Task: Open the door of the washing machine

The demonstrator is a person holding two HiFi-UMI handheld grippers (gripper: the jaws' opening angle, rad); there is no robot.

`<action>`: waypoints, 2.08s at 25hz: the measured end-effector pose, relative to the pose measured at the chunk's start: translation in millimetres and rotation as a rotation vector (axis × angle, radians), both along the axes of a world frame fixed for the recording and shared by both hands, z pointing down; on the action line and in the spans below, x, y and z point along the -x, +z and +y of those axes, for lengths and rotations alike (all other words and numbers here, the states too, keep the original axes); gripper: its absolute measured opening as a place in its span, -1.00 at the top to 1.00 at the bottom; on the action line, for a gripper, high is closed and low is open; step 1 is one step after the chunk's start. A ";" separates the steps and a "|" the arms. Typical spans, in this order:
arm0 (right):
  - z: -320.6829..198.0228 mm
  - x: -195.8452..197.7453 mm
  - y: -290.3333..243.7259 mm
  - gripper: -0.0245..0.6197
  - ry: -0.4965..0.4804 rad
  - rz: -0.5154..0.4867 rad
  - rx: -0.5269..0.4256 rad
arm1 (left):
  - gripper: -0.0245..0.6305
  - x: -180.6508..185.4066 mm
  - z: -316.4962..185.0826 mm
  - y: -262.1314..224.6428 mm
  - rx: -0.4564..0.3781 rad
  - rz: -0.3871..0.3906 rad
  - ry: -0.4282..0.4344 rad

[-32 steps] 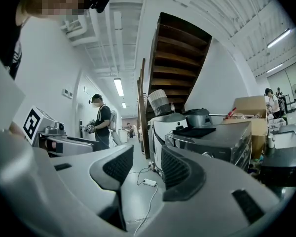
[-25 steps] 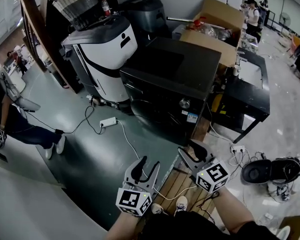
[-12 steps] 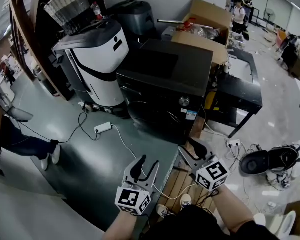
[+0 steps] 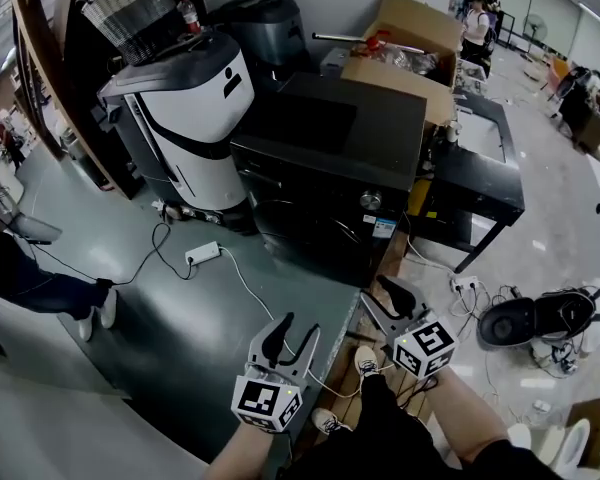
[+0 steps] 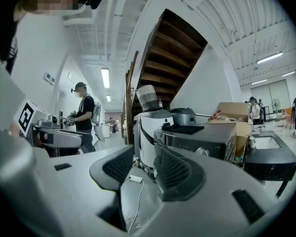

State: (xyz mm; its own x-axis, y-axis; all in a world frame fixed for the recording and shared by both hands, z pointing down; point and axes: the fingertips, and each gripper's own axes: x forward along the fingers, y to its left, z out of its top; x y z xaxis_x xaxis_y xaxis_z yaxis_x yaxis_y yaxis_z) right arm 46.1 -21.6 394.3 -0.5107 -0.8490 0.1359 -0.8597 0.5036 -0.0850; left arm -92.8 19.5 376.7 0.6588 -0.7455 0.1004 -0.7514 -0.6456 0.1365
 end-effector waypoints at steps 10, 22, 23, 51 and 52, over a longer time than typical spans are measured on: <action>-64.0 -20.2 53.2 0.37 -0.062 0.021 0.056 | 0.32 -30.6 -40.7 24.1 -0.007 0.002 -0.037; -165.6 -52.8 137.4 0.34 -0.131 0.028 0.159 | 0.27 -72.6 -125.5 77.4 0.065 -0.033 -0.083; -172.8 -55.0 144.9 0.34 -0.133 0.037 0.167 | 0.26 -74.5 -131.0 83.2 0.071 -0.036 -0.087; -276.7 -58.1 325.1 0.44 -0.170 0.219 0.396 | 0.19 -94.7 -216.2 188.3 0.265 -0.067 -0.138; -277.6 -58.7 325.7 0.48 -0.162 0.217 0.395 | 0.18 -94.9 -217.5 189.2 0.266 -0.064 -0.138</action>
